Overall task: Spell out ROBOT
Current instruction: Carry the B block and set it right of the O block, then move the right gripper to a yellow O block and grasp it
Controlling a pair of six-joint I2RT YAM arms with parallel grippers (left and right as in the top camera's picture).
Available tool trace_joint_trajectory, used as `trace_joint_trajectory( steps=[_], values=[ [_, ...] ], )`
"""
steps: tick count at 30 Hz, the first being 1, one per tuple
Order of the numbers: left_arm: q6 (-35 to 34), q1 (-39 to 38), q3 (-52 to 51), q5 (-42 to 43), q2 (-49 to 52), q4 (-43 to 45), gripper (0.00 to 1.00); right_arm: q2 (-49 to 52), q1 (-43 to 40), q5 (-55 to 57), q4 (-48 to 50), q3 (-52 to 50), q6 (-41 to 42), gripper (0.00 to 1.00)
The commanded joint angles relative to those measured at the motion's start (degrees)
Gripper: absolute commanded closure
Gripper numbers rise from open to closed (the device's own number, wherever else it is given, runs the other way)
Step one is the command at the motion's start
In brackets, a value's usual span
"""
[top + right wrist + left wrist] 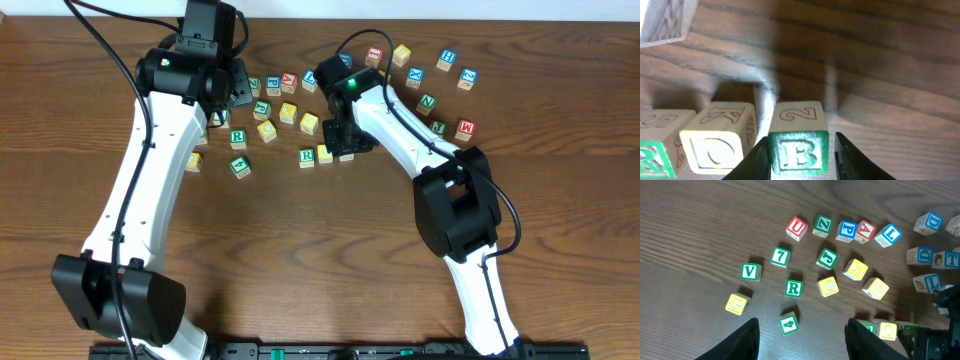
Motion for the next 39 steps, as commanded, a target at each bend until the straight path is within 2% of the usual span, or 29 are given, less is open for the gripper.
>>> trace_joint_trajectory(
  steps=[1,6,13,18,27,39],
  values=[
    [0.33,0.24,0.24,-0.13,-0.5,-0.13,0.45,-0.09,-0.52,-0.35,-2.75,3.41,0.76,0.67],
    [0.33,0.24,0.26,-0.13,-0.5,-0.11,0.46,-0.09,-2.23,-0.35,-8.02,11.65,0.74,0.65],
    [0.33,0.24,0.26,-0.13,-0.5,-0.13,0.46,-0.09,-3.93,0.7,-8.09,19.61,0.68,0.56],
    [0.33,0.24,0.26,-0.13,-0.5,-0.11,0.46,-0.07,-6.01,3.54,-3.06,20.31,0.79,0.54],
    [0.33,0.24,0.24,-0.13,-0.5,-0.13,0.45,1.77,-11.17,3.72,11.56,19.67,8.41,0.5],
    [0.33,0.24,0.24,-0.13,-0.5,-0.15,0.46,9.38,-12.5,5.73,16.9,19.65,15.76,0.53]
  ],
)
